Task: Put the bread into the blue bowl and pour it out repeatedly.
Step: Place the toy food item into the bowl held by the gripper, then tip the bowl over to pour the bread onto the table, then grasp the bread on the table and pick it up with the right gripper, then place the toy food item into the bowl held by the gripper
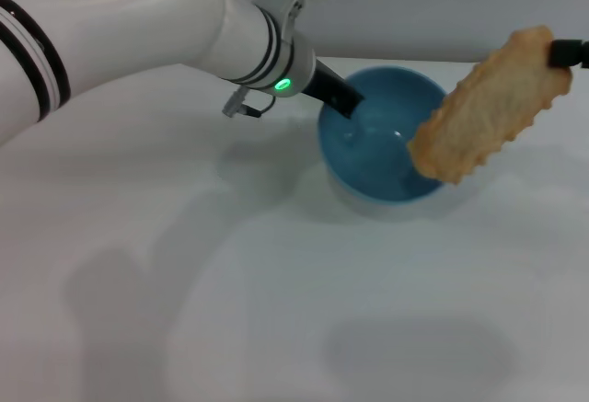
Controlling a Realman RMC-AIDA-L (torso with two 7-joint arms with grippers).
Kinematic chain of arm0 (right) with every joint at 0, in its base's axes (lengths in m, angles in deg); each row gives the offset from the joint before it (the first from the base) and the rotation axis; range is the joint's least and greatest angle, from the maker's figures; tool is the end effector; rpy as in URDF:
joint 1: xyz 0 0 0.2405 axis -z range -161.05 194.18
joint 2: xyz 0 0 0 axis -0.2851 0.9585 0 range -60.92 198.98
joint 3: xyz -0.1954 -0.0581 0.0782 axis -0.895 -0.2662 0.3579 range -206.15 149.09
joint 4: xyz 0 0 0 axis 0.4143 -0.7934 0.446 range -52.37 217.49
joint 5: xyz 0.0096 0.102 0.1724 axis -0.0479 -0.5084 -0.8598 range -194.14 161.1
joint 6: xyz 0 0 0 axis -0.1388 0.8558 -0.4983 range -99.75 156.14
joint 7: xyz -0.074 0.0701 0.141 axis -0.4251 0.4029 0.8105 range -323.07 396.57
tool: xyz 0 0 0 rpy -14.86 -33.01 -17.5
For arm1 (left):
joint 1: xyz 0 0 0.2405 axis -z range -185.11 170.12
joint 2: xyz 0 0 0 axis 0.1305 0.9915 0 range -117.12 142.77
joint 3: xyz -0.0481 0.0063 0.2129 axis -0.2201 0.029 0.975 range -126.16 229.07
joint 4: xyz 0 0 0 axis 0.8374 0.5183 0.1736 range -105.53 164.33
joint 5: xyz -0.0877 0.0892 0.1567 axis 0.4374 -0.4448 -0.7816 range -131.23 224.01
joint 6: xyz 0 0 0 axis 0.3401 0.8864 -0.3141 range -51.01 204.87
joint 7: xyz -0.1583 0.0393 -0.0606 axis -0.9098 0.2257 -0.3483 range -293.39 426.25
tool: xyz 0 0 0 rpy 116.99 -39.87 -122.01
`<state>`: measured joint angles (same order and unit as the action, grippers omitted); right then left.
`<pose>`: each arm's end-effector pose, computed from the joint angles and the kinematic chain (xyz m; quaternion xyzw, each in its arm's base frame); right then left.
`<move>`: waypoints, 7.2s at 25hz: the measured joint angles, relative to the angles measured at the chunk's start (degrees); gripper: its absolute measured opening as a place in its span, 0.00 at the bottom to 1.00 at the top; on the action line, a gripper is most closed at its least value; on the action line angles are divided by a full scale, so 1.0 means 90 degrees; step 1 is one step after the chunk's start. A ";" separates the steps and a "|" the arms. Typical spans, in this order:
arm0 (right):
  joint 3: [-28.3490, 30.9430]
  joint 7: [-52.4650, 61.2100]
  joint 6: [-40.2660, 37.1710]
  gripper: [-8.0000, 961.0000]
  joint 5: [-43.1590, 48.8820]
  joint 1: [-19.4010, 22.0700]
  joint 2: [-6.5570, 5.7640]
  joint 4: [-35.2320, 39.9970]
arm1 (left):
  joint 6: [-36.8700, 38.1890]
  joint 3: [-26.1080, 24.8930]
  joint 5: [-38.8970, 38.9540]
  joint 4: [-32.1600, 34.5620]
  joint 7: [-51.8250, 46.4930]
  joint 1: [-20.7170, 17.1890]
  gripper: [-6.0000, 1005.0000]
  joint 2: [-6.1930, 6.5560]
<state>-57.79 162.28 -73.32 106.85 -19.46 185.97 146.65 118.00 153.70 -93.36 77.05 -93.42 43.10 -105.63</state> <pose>0.1753 0.3465 0.0925 -0.8763 0.4022 0.2288 0.1339 -0.1202 0.4085 -0.0990 -0.9169 -0.2670 0.0539 0.2916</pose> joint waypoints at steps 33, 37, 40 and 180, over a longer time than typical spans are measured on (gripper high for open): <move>-0.0631 -0.1472 0.2367 0.42 -0.1505 0.0629 0.0016 -0.1054 | -0.0773 0.0496 0.0491 0.0303 0.0022 -0.0223 0.01 0.0000; -0.0231 -0.2361 0.2837 0.59 -0.1751 0.0950 0.0082 -0.1097 | -0.1225 0.0530 0.0484 0.0155 0.0279 -0.0120 0.01 0.0008; 0.0110 -0.3366 0.3517 0.61 -0.1949 0.1223 0.0172 -0.1630 | -0.1735 0.0640 0.0483 0.0022 0.0755 0.0029 0.01 -0.0004; -0.0854 -0.1025 0.1725 0.21 -0.1760 0.0555 -0.0009 -0.1510 | -0.1005 0.1043 0.1992 -0.0417 0.0765 0.0121 0.01 -0.0050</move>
<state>-65.48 153.06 -57.80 91.00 -14.46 185.89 133.06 108.95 163.08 -75.43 73.30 -86.54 44.18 -106.08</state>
